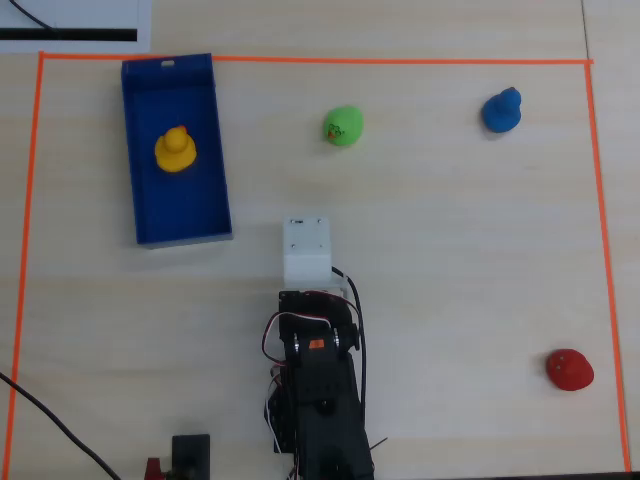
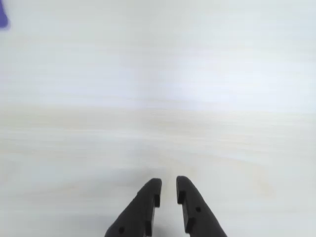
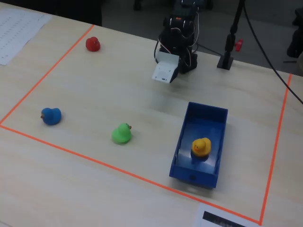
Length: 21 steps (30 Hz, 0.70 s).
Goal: Grasp yellow duck and put it into box.
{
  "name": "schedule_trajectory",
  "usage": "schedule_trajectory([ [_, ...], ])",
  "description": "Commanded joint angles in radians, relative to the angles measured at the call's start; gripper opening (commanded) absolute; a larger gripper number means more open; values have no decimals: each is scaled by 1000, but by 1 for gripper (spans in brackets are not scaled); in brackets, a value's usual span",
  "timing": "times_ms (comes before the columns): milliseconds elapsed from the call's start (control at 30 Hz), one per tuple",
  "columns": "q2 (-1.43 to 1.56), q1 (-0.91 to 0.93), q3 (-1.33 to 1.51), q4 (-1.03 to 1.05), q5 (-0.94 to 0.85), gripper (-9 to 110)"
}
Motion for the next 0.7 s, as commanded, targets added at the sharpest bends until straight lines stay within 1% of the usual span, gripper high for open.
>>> schedule_trajectory([
  [0, 141, -6, 97, 8, -9, 0],
  [133, 183, 9, 170, -17, -17, 0],
  [300, 183, -34, 170, -21, 17, 0],
  [667, 183, -35, 170, -18, 18, 0],
])
